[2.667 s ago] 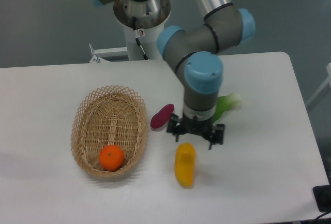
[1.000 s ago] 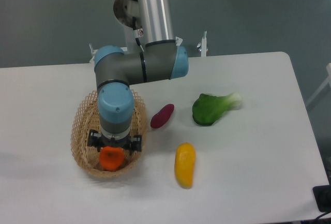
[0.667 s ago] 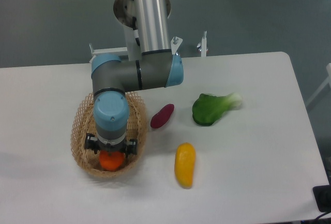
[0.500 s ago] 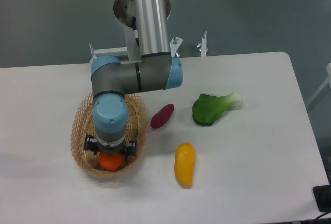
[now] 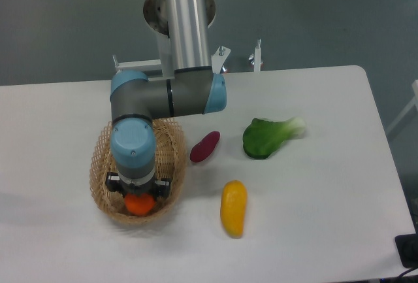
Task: Pick up the orange from the basket
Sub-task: 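Lower the gripper over the orange and close it around the fruit, then lift the held orange out of the basket and carry it beside the bok choy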
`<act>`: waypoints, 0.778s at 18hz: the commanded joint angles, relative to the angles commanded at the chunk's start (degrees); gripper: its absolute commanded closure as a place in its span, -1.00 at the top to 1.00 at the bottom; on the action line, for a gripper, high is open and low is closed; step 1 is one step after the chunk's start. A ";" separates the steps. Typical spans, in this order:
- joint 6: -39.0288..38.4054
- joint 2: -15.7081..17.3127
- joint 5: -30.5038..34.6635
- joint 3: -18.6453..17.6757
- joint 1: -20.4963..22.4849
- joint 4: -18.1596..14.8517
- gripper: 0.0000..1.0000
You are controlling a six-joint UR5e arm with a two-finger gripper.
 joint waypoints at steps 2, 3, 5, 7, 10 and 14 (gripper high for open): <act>0.26 1.32 0.00 -0.09 0.44 -0.09 -0.06; 0.61 1.85 -0.09 -0.35 1.05 -0.09 -0.06; 0.88 2.81 -0.09 -0.79 2.11 -0.09 -0.06; 0.88 3.43 -0.09 -0.88 3.51 -0.09 -0.06; 1.06 4.92 0.17 -0.88 6.23 0.00 -0.06; 4.02 5.63 0.26 -0.88 9.83 0.17 -0.06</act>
